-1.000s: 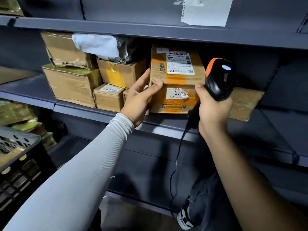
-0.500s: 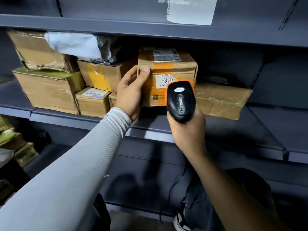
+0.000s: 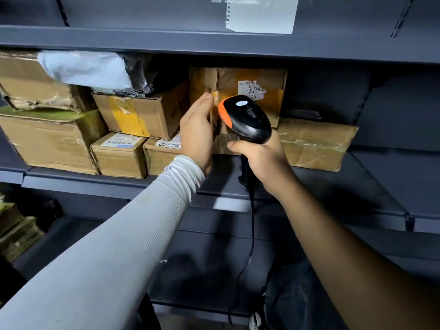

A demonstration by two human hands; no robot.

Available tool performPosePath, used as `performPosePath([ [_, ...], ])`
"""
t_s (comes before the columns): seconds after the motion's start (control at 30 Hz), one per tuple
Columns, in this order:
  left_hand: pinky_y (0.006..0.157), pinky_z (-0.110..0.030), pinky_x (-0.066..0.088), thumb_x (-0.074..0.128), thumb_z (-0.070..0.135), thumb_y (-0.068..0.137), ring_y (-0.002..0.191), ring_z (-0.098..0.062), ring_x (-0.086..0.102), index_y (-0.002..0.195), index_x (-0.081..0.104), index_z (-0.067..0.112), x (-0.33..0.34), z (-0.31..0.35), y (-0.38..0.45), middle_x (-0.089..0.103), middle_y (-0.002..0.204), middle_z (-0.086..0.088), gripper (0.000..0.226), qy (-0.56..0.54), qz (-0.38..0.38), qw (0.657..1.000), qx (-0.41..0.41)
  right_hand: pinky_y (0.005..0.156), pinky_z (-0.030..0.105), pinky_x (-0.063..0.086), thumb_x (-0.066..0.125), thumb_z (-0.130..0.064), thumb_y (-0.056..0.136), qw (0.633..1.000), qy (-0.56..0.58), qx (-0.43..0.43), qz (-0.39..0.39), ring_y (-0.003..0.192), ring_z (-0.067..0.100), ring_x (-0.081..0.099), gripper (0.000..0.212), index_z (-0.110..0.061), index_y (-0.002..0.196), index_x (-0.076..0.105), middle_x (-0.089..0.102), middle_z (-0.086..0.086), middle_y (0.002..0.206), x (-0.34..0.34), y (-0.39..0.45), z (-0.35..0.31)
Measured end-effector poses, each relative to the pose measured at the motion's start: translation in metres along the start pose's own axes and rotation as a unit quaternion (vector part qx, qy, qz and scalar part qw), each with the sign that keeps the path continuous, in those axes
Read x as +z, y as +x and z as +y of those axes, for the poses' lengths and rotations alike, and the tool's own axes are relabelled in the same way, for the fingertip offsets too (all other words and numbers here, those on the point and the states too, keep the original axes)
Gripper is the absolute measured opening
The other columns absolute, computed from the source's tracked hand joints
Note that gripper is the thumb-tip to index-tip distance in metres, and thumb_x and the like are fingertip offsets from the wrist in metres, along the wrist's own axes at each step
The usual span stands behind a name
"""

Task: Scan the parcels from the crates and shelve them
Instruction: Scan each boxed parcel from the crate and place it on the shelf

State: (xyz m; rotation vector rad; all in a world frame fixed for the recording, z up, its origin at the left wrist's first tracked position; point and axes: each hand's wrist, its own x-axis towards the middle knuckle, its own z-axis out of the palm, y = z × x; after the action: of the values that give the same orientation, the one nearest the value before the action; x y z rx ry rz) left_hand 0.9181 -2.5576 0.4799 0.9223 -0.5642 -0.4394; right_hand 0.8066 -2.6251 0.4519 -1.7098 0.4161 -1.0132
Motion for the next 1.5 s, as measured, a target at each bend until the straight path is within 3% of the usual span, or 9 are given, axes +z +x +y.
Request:
performPosePath([
  [0.17, 0.115, -0.045, 0.046, 0.064, 0.040, 0.096, 0.105, -0.014, 0.069, 0.092, 0.080, 0.021, 0.008, 0.002, -0.006, 0.076, 0.104, 0.005, 0.026, -0.021, 0.000, 1.000, -0.009, 0.086, 0.028, 0.055, 0.075, -0.009, 0.067, 0.999, 0.000, -0.040, -0.024, 0.096, 0.018, 0.072, 0.067, -0.001, 0.132, 0.063, 0.077, 0.005, 0.104, 0.008, 0.004, -0.001],
  [0.27, 0.115, -0.042, 0.046, 0.059, 0.047, 0.099, 0.116, -0.014, 0.070, 0.112, 0.077, 0.019, 0.014, 0.009, -0.015, 0.077, 0.117, 0.002, 0.036, -0.020, -0.013, 1.000, -0.013, 0.077, 0.023, 0.054, 0.074, -0.012, 0.063, 0.999, 0.001, -0.041, -0.030, 0.089, 0.010, 0.071, 0.084, 0.006, 0.142, 0.052, 0.076, -0.005, 0.101, 0.007, 0.007, 0.001],
  [0.47, 0.098, -0.034, 0.050, 0.050, 0.040, 0.107, 0.090, -0.010, 0.068, 0.087, 0.074, 0.022, 0.024, 0.010, -0.025, 0.072, 0.088, 0.003, 0.036, -0.024, -0.029, 0.999, 0.023, 0.085, 0.029, 0.055, 0.071, -0.006, 0.068, 0.997, -0.012, -0.063, -0.031, 0.093, 0.014, 0.070, 0.045, -0.008, 0.112, 0.069, 0.075, -0.007, 0.091, -0.001, 0.011, -0.006],
  [0.57, 0.096, -0.032, 0.051, 0.049, 0.040, 0.108, 0.095, -0.008, 0.068, 0.101, 0.073, 0.017, 0.026, 0.004, -0.028, 0.074, 0.097, 0.002, 0.035, -0.018, -0.017, 0.999, 0.026, 0.087, 0.025, 0.052, 0.078, -0.012, 0.069, 0.998, 0.002, -0.067, -0.002, 0.097, 0.012, 0.072, 0.040, -0.008, 0.109, 0.073, 0.077, 0.000, 0.103, -0.009, 0.012, -0.008],
  [0.73, 0.114, -0.044, 0.046, 0.061, 0.042, 0.098, 0.119, -0.018, 0.063, 0.131, 0.067, 0.003, 0.025, -0.015, -0.025, 0.069, 0.121, -0.006, 0.051, -0.091, -0.018, 0.995, 0.022, 0.114, 0.056, 0.043, 0.078, -0.024, 0.067, 0.993, -0.061, -0.098, -0.006, 0.127, 0.027, 0.062, 0.060, -0.019, 0.126, 0.068, 0.075, -0.004, 0.119, -0.009, 0.016, -0.003],
  [0.9, 0.121, -0.059, 0.033, 0.064, 0.057, 0.089, 0.133, -0.035, 0.057, 0.125, 0.068, 0.004, 0.038, -0.030, -0.020, 0.065, 0.136, -0.019, 0.064, -0.016, -0.101, 0.995, 0.005, 0.078, 0.021, 0.053, 0.076, -0.007, 0.068, 0.996, -0.005, -0.068, 0.053, 0.091, 0.010, 0.073, 0.048, -0.004, 0.116, 0.071, 0.077, 0.004, 0.102, -0.028, 0.015, -0.002],
  [1.1, 0.122, -0.032, 0.034, 0.044, 0.044, 0.106, 0.136, -0.003, 0.052, 0.141, 0.063, 0.021, 0.014, -0.043, -0.001, 0.061, 0.147, 0.007, 0.045, 0.173, -0.067, 0.981, 0.055, 0.082, 0.027, 0.052, 0.079, -0.020, 0.077, 0.995, 0.000, -0.001, 0.097, 0.091, 0.009, 0.072, 0.022, -0.018, 0.098, 0.077, 0.078, -0.010, 0.091, -0.047, 0.016, 0.010],
  [1.27, 0.129, -0.037, 0.014, 0.051, 0.055, 0.093, 0.157, -0.017, 0.021, 0.159, 0.037, 0.037, -0.015, -0.059, 0.031, 0.031, 0.169, 0.001, 0.070, 0.425, -0.057, 0.900, 0.080, 0.088, 0.048, 0.056, 0.080, -0.029, 0.069, 0.996, -0.005, 0.022, 0.086, 0.085, 0.029, 0.071, 0.023, -0.020, 0.089, 0.077, 0.075, 0.000, 0.080, -0.047, 0.029, 0.014],
  [1.5, 0.125, -0.061, 0.014, 0.049, 0.056, 0.092, 0.158, -0.042, 0.003, 0.165, 0.016, 0.040, -0.011, -0.074, 0.043, -0.001, 0.174, -0.015, 0.082, 0.671, -0.077, 0.704, 0.220, 0.091, 0.040, 0.056, 0.076, -0.016, 0.073, 0.996, -0.003, 0.024, 0.081, 0.092, 0.019, 0.072, 0.014, -0.028, 0.082, 0.076, 0.076, -0.011, 0.083, -0.045, 0.049, 0.017],
])
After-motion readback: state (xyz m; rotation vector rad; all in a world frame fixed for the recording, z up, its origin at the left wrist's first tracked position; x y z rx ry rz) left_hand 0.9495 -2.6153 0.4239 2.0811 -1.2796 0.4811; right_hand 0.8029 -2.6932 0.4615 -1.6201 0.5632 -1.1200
